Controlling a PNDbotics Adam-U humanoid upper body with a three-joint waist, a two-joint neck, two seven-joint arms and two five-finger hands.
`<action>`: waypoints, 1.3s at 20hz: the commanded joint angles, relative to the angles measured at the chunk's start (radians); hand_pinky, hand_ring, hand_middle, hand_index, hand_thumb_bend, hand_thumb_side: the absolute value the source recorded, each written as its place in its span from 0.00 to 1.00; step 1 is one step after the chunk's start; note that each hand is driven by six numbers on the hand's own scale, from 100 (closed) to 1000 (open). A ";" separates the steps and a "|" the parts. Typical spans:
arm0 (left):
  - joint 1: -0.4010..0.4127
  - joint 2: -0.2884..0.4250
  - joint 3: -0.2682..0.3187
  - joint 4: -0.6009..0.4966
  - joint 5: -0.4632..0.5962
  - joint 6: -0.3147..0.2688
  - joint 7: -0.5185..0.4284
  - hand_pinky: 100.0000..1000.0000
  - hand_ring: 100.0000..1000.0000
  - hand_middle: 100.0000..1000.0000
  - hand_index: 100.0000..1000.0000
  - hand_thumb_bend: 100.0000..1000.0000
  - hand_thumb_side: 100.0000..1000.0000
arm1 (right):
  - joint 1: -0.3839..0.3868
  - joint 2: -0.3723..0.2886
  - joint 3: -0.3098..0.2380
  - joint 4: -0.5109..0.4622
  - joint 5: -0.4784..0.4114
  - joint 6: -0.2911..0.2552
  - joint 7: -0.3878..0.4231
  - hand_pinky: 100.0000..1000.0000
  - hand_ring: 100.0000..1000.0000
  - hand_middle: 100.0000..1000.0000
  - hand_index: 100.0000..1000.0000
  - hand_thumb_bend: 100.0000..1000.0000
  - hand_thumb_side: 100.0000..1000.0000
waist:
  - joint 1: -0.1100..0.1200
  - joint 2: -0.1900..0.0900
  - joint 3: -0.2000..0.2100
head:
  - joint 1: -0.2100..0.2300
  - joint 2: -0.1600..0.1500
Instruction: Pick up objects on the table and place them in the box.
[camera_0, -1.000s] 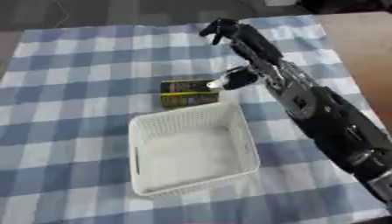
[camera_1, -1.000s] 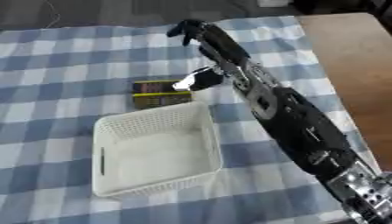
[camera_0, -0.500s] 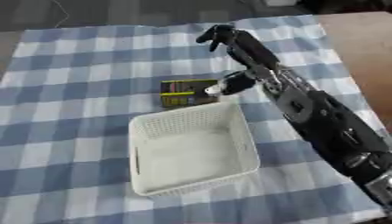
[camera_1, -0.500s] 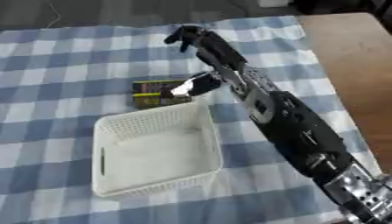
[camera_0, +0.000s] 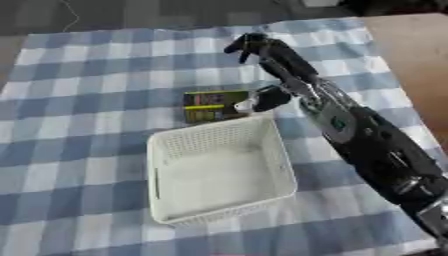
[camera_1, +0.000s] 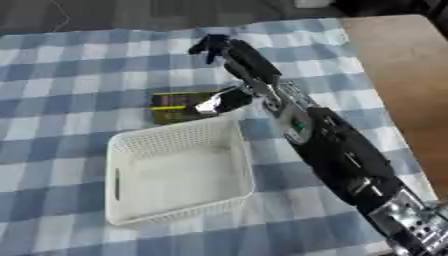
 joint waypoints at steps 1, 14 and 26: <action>-0.017 0.004 -0.001 -0.011 0.003 0.000 0.000 0.59 0.60 0.76 0.79 0.75 0.57 | -0.014 -0.010 -0.004 0.003 0.012 -0.014 0.008 0.00 0.55 0.68 0.78 0.89 0.49 | 0.001 -0.012 0.003 | -0.008 -0.014; -0.019 0.004 -0.001 -0.011 0.002 0.000 0.001 0.59 0.60 0.76 0.79 0.75 0.57 | -0.014 -0.007 -0.010 0.057 0.050 -0.045 0.032 0.00 0.55 0.67 0.78 0.89 0.49 | 0.001 -0.011 0.004 | -0.003 -0.016; -0.021 0.003 -0.002 -0.011 0.001 0.000 0.001 0.59 0.60 0.76 0.79 0.75 0.57 | -0.021 -0.007 -0.012 0.071 0.056 -0.065 0.032 0.00 0.55 0.67 0.78 0.90 0.50 | 0.000 -0.012 0.005 | -0.001 -0.016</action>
